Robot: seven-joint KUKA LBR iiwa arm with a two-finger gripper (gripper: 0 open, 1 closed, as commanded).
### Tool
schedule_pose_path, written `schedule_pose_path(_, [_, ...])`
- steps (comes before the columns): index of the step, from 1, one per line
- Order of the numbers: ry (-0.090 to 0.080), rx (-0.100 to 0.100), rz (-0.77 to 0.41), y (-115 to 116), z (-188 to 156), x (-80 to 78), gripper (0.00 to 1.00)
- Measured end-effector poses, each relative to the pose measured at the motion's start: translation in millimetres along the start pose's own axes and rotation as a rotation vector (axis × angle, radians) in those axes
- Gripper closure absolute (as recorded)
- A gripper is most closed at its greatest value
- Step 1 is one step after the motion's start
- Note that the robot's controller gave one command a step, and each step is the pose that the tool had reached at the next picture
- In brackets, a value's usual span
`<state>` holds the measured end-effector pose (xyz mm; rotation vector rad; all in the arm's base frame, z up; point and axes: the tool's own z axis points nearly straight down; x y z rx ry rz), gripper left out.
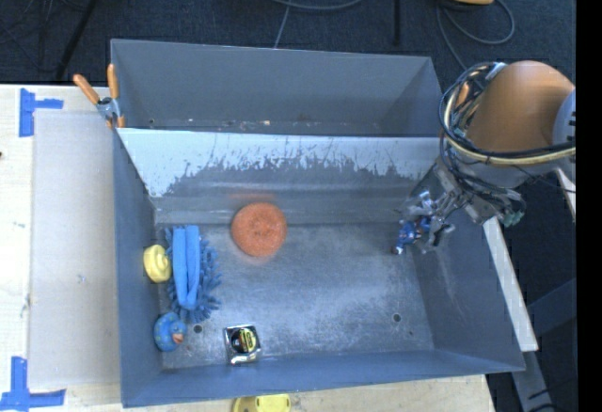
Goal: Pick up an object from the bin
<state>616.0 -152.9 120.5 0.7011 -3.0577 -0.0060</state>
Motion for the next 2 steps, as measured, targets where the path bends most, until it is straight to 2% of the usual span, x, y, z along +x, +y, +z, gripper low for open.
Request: schedule_pose_path(2, [-0.006,0.005,0.001,0.1,-40.0,-1.2,1.00])
